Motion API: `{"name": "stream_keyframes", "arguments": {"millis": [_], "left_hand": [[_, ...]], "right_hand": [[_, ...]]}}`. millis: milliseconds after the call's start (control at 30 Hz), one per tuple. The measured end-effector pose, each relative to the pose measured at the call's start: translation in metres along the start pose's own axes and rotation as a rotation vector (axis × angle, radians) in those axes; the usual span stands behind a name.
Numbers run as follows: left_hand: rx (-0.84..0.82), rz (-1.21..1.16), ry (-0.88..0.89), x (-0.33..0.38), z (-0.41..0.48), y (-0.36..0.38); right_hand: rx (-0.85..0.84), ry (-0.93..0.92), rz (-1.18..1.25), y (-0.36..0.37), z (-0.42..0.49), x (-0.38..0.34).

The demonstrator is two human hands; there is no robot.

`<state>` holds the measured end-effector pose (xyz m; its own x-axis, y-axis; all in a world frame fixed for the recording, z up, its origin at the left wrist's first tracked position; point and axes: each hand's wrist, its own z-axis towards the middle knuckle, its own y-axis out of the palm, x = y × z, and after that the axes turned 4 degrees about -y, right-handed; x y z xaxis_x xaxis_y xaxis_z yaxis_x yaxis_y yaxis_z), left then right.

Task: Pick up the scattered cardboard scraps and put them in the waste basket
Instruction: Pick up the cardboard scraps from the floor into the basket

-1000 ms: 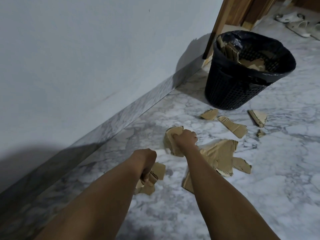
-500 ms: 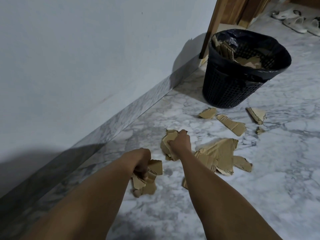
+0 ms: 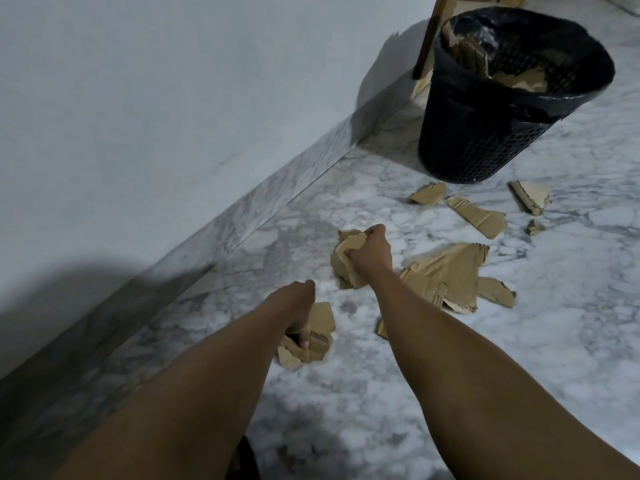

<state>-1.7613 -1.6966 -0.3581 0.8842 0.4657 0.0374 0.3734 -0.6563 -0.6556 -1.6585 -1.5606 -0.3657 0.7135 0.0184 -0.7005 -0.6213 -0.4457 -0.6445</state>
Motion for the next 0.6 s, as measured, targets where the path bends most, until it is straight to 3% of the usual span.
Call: {"name": "stream_keyframes", "arguments": {"millis": [100, 233, 400, 533, 600], "left_hand": [[-0.161, 0.060, -0.054, 0.007, 0.010, -0.003], [-0.072, -0.192, 0.059, 0.019, 0.006, -0.022], [-0.072, -0.482, 0.108, 0.076, 0.008, -0.051], [-0.088, -0.507, 0.078, 0.132, 0.016, -0.045], [-0.042, -0.491, 0.074, 0.153, 0.026, -0.036]], "right_hand": [[0.007, 0.002, 0.188, -0.016, -0.003, -0.008], [0.134, 0.104, 0.279, -0.062, 0.010, -0.007], [0.275, 0.290, 0.440, -0.129, 0.026, 0.026], [0.325, 0.450, 0.364, -0.154, 0.023, 0.061], [0.285, 0.554, 0.168, -0.156, 0.023, 0.080]]}}
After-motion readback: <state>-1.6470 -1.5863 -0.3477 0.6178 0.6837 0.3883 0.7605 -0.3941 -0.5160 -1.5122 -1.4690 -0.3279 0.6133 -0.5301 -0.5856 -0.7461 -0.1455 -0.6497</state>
